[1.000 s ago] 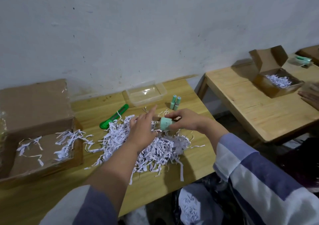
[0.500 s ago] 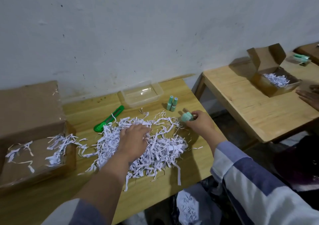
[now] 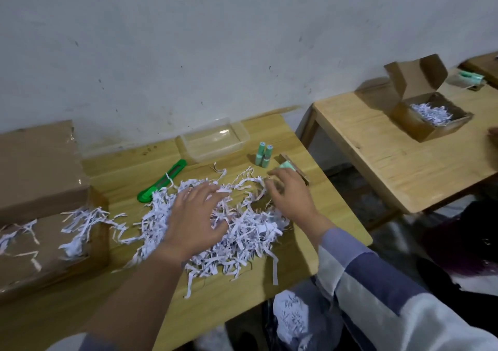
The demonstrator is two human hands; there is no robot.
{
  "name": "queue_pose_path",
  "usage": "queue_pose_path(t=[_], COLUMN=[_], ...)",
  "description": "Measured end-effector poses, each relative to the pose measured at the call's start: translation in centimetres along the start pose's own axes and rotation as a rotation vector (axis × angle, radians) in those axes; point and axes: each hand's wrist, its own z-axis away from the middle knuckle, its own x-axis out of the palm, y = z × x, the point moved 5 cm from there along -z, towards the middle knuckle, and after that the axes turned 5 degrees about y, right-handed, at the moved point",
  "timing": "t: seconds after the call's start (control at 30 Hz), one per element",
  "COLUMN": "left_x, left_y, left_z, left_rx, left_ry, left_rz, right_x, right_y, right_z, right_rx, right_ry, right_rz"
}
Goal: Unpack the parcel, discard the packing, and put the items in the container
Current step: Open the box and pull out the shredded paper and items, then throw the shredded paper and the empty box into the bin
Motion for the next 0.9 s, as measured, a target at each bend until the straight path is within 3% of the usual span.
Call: queue_pose_path(t=[0.13, 0.23, 0.43, 0.73, 0.9], left_x=[-1.1, -0.9, 0.0, 1.5, 1.7], left_y=[-2.5, -4.8, -5.5, -6.7, -7.0], left_z=[1.4, 3.4, 5.8, 3.3, 2.9], left_rx=[-0.096, -0.224, -0.199, -0.134, -0.227], left_ry=[-0.059, -0.187, -0.368, -0.332, -0.19], left_rz=[-0.127, -0.109, -0.031, 0.019, 0.14], right_x=[2.3, 3.7, 6.3, 10.1, 10.1], right_y=[-1.6, -2.1, -3.3, -5.3, -6.3], right_z=[3.3, 5.2, 5.9, -0.1, -0.3], right_rx=[-0.046, -0.078, -0.245, -0.427, -0.453], right_ry=[-0.362, -0.46, -0.415, -0.491, -0.364], right_rz=[0.049, 0.087, 0.177, 0.414, 0.268])
